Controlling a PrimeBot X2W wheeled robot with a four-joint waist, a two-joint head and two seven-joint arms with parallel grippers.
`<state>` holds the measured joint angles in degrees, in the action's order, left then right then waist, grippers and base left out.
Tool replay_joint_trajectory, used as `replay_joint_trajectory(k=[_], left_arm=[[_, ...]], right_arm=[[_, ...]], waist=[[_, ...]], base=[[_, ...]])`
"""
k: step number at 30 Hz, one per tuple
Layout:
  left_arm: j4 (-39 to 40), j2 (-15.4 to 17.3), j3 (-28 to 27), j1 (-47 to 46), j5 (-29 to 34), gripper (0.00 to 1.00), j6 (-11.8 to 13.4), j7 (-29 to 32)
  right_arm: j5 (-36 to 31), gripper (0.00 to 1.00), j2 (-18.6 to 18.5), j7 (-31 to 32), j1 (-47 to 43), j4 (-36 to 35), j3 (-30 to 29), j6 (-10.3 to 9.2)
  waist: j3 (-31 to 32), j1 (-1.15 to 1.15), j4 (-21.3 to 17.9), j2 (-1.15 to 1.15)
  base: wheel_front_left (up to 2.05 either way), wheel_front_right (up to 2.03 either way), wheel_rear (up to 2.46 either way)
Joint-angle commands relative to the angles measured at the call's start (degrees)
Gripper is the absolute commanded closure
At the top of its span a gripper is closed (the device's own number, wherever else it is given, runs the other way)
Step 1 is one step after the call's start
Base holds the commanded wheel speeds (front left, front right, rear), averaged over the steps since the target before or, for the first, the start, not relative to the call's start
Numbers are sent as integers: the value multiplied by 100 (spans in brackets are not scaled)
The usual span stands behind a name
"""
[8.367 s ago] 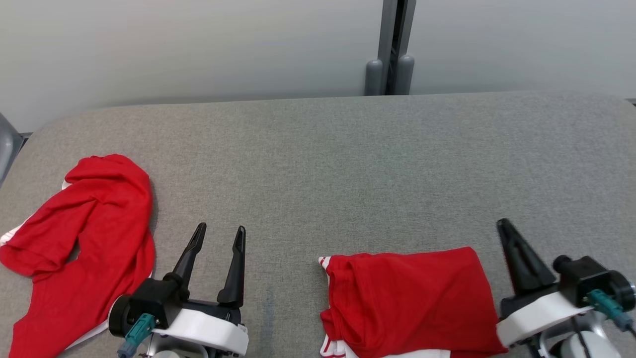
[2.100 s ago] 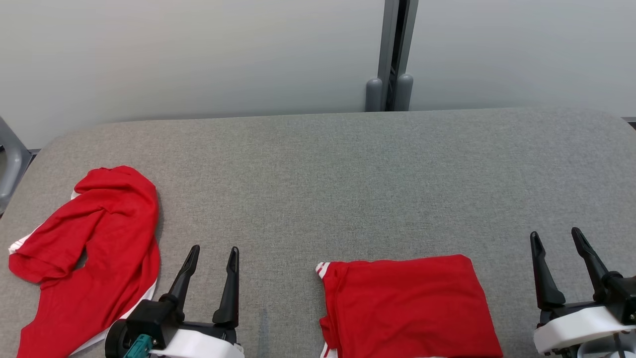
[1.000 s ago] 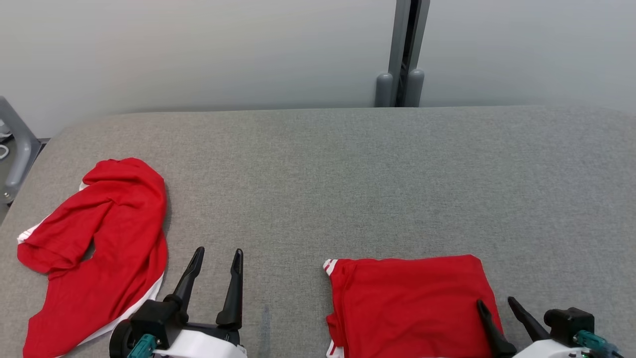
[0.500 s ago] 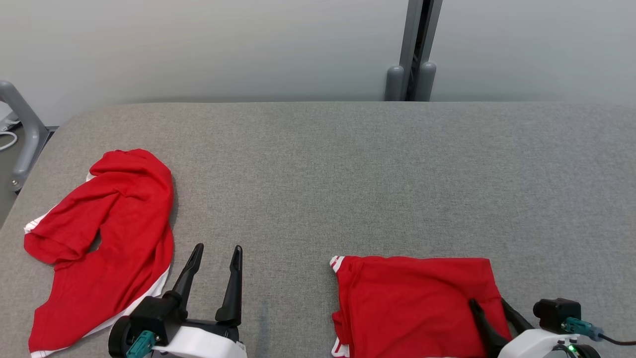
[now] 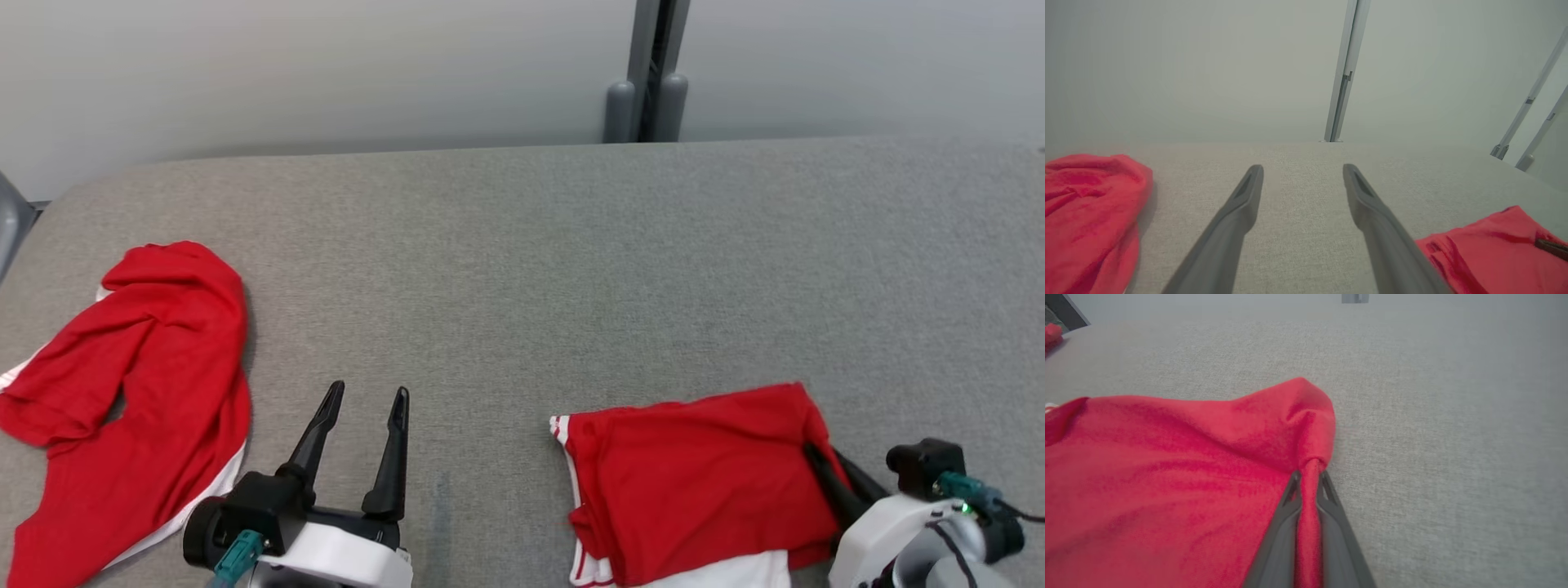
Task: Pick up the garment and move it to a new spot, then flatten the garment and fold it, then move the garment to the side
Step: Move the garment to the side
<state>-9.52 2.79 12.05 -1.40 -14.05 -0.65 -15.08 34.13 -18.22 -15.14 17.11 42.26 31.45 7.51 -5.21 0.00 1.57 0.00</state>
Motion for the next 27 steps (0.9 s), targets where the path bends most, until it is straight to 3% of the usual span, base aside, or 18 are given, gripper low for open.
replay_joint_trajectory(k=[1,14,27], left_arm=[[44,22,4,-118,48,0,-42,-4],[309,27,319,-945,588,0,-389,-4],[690,218,361,-1631,1116,0,-642,-4]], right_arm=[[-131,100,-164,-5,144,-17,19,-4],[-616,100,-1321,-5,1453,-160,467,-4],[-1346,100,-1956,-5,2414,31,-100,-4]], waist=[[-133,0,-132,0],[-1411,0,-897,0],[-2630,0,-1407,0]], base=[[0,0,0],[0,0,0],[0,0,0]])
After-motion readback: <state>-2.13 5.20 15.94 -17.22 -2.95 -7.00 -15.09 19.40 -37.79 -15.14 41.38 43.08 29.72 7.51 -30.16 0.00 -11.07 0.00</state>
